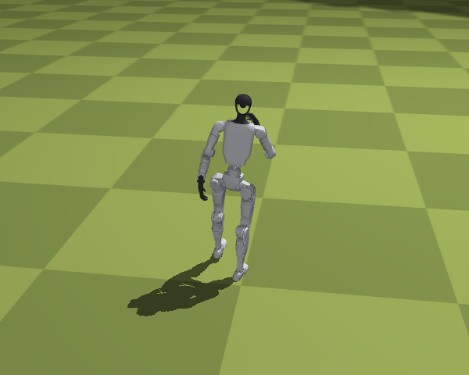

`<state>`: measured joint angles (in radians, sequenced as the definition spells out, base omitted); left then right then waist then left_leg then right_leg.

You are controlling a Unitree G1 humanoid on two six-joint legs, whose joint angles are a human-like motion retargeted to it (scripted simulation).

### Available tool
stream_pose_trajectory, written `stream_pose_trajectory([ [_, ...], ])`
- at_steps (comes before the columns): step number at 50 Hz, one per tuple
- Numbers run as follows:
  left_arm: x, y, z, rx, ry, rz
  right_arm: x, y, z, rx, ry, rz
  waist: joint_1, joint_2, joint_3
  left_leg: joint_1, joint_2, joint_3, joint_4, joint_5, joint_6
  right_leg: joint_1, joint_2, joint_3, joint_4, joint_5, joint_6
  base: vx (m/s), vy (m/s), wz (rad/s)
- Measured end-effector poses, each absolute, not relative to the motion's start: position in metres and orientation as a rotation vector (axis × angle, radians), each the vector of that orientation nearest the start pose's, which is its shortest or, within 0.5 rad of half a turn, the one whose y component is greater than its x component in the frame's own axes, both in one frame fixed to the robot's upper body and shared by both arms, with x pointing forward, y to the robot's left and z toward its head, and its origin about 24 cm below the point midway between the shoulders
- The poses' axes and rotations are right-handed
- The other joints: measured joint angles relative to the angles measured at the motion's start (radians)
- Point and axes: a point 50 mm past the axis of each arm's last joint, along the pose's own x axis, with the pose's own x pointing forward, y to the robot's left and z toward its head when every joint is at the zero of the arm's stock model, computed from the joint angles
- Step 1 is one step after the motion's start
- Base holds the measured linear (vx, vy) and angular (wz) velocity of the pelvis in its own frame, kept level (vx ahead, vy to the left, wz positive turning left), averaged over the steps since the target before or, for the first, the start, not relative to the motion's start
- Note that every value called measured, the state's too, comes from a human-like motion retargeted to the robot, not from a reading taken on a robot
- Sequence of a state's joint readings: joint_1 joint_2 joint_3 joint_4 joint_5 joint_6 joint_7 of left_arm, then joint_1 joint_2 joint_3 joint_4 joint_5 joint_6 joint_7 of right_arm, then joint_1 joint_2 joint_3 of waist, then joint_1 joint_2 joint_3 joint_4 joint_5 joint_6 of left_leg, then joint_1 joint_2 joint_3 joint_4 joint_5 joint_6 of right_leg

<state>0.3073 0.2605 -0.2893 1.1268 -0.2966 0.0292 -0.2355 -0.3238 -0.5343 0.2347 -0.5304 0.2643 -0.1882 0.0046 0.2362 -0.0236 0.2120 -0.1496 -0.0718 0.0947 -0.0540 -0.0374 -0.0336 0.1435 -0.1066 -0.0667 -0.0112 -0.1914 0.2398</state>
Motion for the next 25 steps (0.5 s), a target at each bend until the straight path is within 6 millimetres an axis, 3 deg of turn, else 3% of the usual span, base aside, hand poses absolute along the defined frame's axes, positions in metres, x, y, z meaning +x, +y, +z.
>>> stream_pose_trajectory([
  [5,0.002,0.233,-0.165,-0.032,1.377,0.027,0.226,-0.118,0.235,-0.197,-0.923,0.495,0.006,-0.007,0.018,-0.038,0.009,0.071,-0.033,-0.021,-0.029,0.057,0.012,0.009,0.009,-0.031,-0.006,0.34,0.03,-0.15],
  [10,0.007,0.252,-0.160,0.007,1.348,0.090,0.225,-0.117,0.233,-0.187,-0.914,0.496,0.015,-0.032,0.003,-0.025,0.022,0.215,-0.033,-0.074,-0.023,0.099,0.015,0.028,0.023,-0.057,-0.005,0.39,0.07,-0.25],
  [16,0.008,0.271,-0.155,0.021,1.367,0.138,0.227,-0.113,0.231,-0.148,-0.896,0.509,0.022,-0.080,-0.036,0.023,0.049,0.328,-0.033,-0.035,-0.016,0.120,0.023,0.064,0.057,-0.056,-0.025,0.46,0.12,-0.39],
  [20,0.012,0.283,-0.152,0.030,1.377,0.162,0.228,-0.111,0.229,-0.093,-0.874,0.515,0.010,-0.111,-0.060,0.065,0.058,0.337,-0.033,-0.037,-0.013,0.118,0.027,0.079,0.126,-0.018,-0.044,0.49,0.17,-0.16],
  [25,0.034,0.293,-0.148,0.085,1.347,0.158,0.227,-0.115,0.222,-0.029,-0.840,0.510,-0.012,-0.114,-0.082,0.124,0.080,0.300,0.000,-0.117,0.002,0.055,0.048,0.068,0.358,0.126,-0.049,0.47,0.21,0.13],
])
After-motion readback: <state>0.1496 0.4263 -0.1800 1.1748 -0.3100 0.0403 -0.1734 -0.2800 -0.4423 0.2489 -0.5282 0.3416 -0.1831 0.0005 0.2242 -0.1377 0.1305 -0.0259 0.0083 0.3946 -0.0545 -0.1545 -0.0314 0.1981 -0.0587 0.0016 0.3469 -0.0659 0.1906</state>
